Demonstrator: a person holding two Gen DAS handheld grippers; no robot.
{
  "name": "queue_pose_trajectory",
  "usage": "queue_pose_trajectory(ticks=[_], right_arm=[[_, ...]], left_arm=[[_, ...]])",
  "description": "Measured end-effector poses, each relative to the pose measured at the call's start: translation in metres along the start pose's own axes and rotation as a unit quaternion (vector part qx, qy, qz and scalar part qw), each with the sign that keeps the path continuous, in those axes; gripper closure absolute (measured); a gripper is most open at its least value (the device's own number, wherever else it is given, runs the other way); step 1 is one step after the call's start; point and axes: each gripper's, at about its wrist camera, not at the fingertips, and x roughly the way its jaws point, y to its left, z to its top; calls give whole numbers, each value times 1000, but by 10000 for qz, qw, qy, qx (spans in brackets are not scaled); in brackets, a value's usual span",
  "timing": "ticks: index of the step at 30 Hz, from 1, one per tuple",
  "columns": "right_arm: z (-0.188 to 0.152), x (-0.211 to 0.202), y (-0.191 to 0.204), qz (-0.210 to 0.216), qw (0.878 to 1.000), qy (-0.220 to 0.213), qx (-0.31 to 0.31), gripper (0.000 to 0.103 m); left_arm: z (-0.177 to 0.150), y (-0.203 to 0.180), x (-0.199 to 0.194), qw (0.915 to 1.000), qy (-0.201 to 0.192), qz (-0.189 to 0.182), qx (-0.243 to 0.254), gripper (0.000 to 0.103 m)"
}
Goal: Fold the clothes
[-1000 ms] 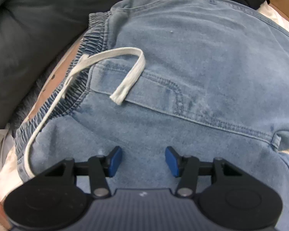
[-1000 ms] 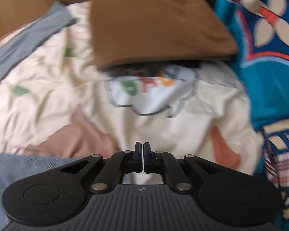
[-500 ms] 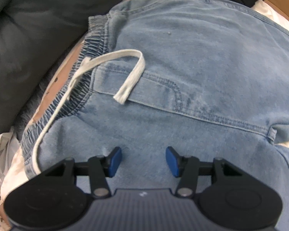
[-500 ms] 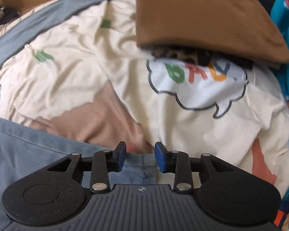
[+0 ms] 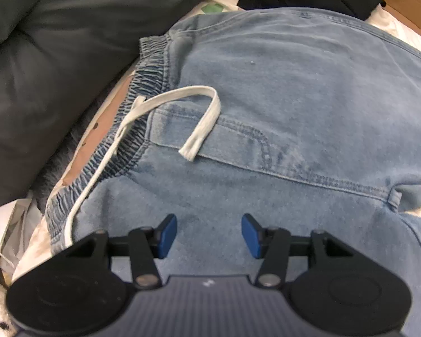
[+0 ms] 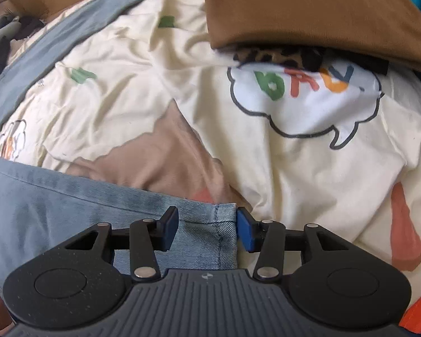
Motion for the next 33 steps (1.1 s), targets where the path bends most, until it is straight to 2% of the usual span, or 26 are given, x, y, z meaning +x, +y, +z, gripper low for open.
queue_pose_trajectory(ticks=[4, 8, 14, 16, 22, 25, 30, 33], right_arm=[[-2, -18, 10, 182, 9998, -75, -103, 65], [-5, -19, 13, 291, 9992, 47, -267, 73], [-8, 5, 13, 55, 9987, 276, -423, 77], [-8, 12, 14, -47, 9985, 348, -424, 94], [-8, 4, 19, -779, 9944, 365, -620, 97], [-8, -3, 25, -1139, 9914, 231, -599, 98], [-5, -11, 30, -1446, 9883, 131, -469, 99], [1, -16, 33, -1619, 9858, 59, -435, 99]], left_arm=[[-1, 2, -1, 10000, -7, 43, -30, 49], [-3, 3, 0, 10000, 3, 79, -45, 49], [-6, 3, 1, 9999, -63, 118, -57, 49], [-6, 3, 1, 9999, -57, 93, -80, 49], [-8, 5, 3, 9999, -101, 30, -125, 49], [-10, 8, 5, 9998, -138, -15, -112, 49], [-10, 10, 13, 9997, -180, -139, -85, 49], [-11, 7, 24, 9998, -51, -199, -40, 49]])
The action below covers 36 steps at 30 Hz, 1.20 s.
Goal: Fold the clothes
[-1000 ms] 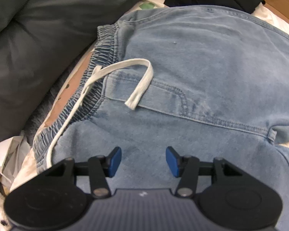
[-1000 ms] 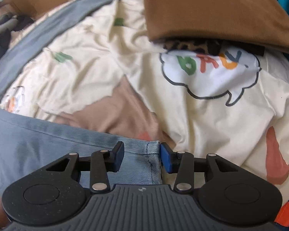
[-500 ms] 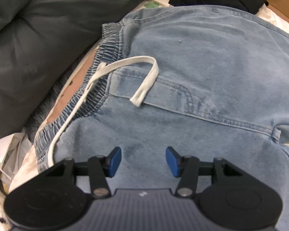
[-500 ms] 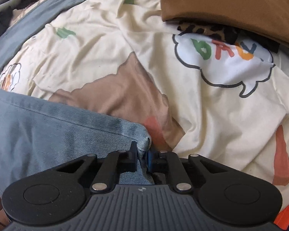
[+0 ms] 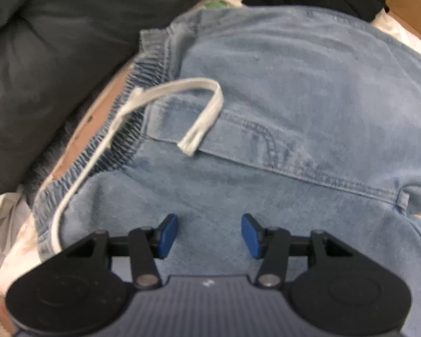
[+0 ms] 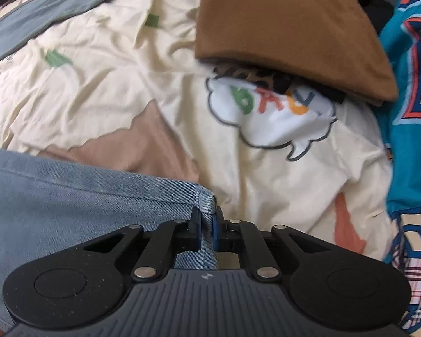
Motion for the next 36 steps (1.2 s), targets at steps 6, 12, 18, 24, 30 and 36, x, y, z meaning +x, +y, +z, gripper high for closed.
queue_pose_trajectory(ticks=[6, 12, 18, 24, 30, 36], right_arm=[[17, 17, 5, -170, 9997, 170, -12, 98], [19, 32, 12, -321, 9988, 369, 21, 86], [20, 7, 9, -308, 9995, 6, 118, 78], [17, -18, 18, -10, 9987, -426, 268, 70], [11, -16, 41, 213, 9993, -308, 92, 70], [2, -13, 55, 359, 9992, -190, -57, 70]], left_arm=[[-7, 0, 19, 10000, 41, 58, -26, 35], [-18, 15, 14, 10000, 32, -50, -65, 39], [-38, 27, 11, 9999, 64, -64, -83, 39], [-46, 31, 9, 9995, 112, 168, 263, 39], [-49, 51, 15, 9984, 311, 389, 282, 36], [-37, 73, 10, 9980, 478, 406, 3, 66]])
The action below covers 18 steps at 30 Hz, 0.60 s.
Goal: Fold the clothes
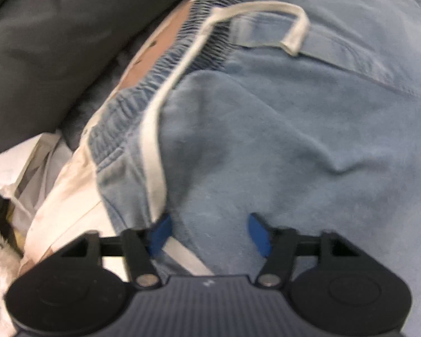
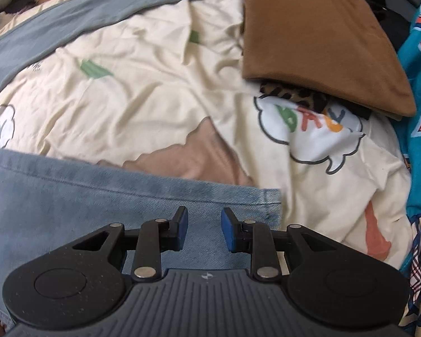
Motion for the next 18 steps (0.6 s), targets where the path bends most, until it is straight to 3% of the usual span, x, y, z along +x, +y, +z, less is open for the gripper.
queue_pose_trajectory(ticks=[1, 4, 9, 12, 14, 18], right_arm=[[-1, 0, 1, 16, 10000, 5, -15, 70], [-3, 1, 1, 22, 10000, 28, -37, 70], [-5, 3, 5, 17, 9999, 99, -90, 70], [-6, 1, 8, 18, 9998, 104, -146, 70], [-6, 0, 10, 10, 9998, 111, -181, 70], [-6, -3, 11, -10, 9996, 143, -242, 70]], left_arm=[[5, 3, -5, 9999, -64, -93, -86, 72], [24, 12, -24, 9974, -490, -427, -302, 72], [57, 41, -20, 9924, -837, -343, -832, 77], [54, 42, -18, 9927, -799, -297, -857, 79], [43, 45, -19, 9929, -734, -256, -899, 88], [28, 64, 1, 9893, -293, -280, -1401, 99]])
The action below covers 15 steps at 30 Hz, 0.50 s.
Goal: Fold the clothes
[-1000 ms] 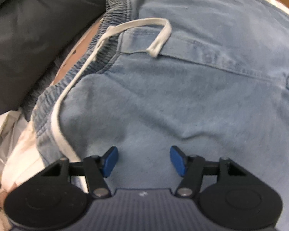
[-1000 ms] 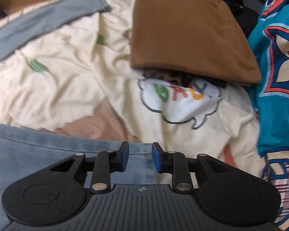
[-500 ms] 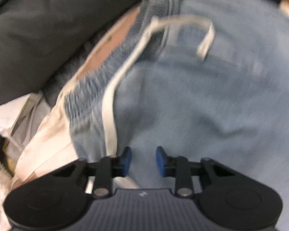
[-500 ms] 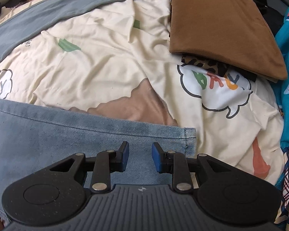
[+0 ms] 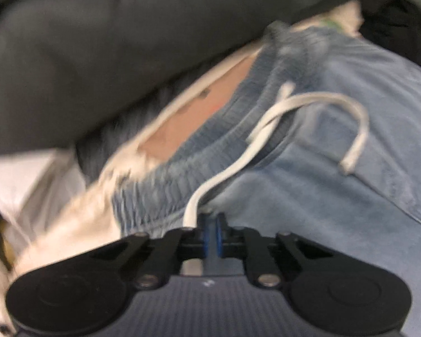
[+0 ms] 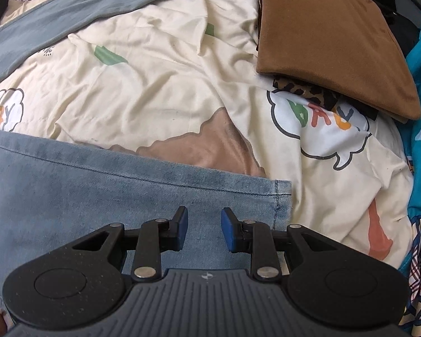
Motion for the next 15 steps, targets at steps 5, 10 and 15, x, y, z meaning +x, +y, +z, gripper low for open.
queue_pose_trajectory(ticks=[5, 10, 15], right_arm=[[1, -2, 1, -47, 9999, 49, -93, 70], [5, -4, 6, -18, 9999, 12, -141, 70], [10, -3, 12, 65, 9999, -55, -120, 70]], left_arm=[[-7, 18, 12, 9993, 66, -132, -332, 100], [-3, 6, -4, 9997, 110, -160, -129, 94], [4, 11, -43, 9959, -343, -811, -196, 83]])
